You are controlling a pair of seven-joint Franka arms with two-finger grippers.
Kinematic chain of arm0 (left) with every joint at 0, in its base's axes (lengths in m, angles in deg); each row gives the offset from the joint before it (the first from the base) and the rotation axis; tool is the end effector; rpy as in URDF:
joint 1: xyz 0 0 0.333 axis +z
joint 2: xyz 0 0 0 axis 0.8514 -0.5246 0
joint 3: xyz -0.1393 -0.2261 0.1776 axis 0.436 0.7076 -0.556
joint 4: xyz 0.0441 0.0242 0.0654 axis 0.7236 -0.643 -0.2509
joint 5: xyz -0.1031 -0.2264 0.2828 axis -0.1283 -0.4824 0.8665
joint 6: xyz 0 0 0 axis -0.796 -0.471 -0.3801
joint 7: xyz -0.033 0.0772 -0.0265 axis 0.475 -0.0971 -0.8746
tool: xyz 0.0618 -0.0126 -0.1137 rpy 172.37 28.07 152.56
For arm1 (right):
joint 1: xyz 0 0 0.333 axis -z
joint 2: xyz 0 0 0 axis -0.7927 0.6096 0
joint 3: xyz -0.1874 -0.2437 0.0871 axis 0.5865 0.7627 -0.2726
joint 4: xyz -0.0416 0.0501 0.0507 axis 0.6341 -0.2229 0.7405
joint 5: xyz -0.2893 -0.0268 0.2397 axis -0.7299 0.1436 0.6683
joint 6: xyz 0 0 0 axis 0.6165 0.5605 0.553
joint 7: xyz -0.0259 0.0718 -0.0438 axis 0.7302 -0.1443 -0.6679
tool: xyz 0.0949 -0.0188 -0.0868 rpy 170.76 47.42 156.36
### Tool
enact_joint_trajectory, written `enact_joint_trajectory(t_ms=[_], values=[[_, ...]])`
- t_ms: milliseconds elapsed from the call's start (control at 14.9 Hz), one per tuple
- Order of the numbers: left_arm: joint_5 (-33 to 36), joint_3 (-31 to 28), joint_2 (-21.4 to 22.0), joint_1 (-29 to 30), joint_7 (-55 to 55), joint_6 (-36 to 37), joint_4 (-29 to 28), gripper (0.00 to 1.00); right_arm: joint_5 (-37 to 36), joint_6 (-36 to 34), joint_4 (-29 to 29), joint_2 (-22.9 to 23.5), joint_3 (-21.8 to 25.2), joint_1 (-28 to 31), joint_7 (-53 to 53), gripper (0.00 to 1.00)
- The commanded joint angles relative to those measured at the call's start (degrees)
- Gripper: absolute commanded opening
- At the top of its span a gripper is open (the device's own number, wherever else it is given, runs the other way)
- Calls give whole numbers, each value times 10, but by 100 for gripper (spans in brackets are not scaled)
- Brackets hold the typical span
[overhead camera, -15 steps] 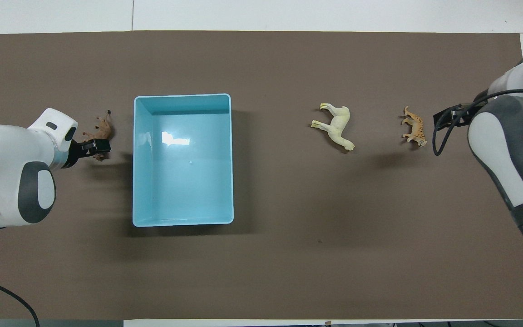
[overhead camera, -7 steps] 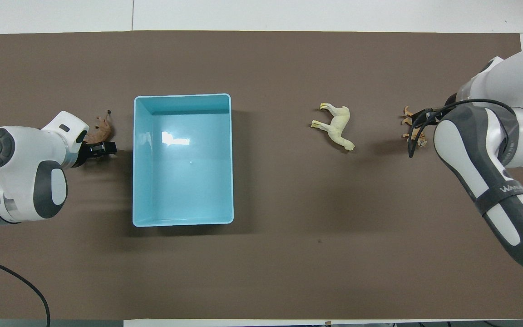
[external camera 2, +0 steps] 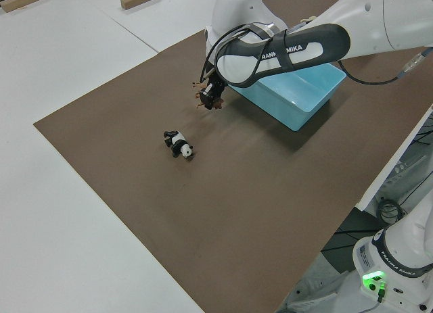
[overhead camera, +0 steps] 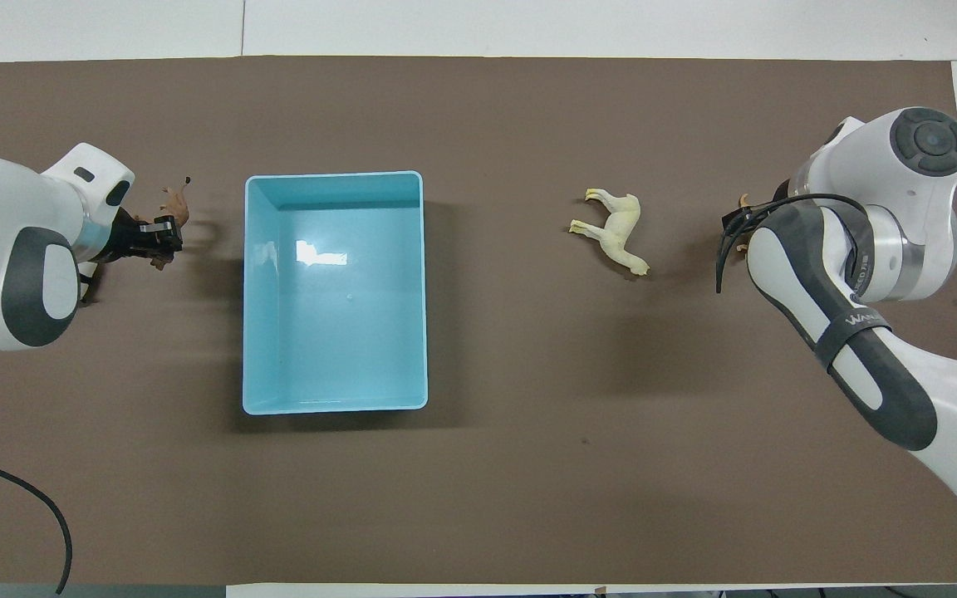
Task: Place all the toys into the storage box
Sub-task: 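Grasp the brown horse with the left gripper while the right gripper reaches the tan deer, then lower the brown horse into the blue box and open the left gripper, then move the left gripper back to the panda while the right gripper grasps the deer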
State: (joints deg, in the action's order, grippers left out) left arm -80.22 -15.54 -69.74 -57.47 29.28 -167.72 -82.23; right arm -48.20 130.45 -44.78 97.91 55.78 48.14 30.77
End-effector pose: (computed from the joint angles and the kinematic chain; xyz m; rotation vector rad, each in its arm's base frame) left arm 0.6020 -0.0115 0.3625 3.1125 0.2059 0.1076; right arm 0.6355 -0.0095 0.3026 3.0824 0.2315 0.0484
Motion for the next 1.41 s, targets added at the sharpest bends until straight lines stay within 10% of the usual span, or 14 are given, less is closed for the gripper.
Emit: enact_joint_trajectory(t_ms=[0,335,469,536,603,670,1005,1340], values=[[4,1,6,-37,-62,132,88,0,-6,47,-44,-8,-2,4,-15,100],[3,5,62,-130,-195,216,86,0,-5,50,-56,-11,-2,10,-25,99],[4,3,95,-170,-209,224,25,0,-5,50,-56,-11,-2,10,-24,64],[4,4,110,-181,-217,213,-12,18,-5,50,-55,-11,-2,11,-23,37],[4,4,123,-182,-216,187,-41,86,-5,55,-54,-11,-1,14,-23,15],[4,4,125,-182,-215,166,-51,100,-5,61,-55,-10,-2,18,-23,0],[47,-5,119,-130,-185,152,-19,100,2,65,-50,-8,-2,20,-19,0],[66,-5,92,29,39,-8,-37,100,2,61,-46,-7,-2,23,-21,0]])
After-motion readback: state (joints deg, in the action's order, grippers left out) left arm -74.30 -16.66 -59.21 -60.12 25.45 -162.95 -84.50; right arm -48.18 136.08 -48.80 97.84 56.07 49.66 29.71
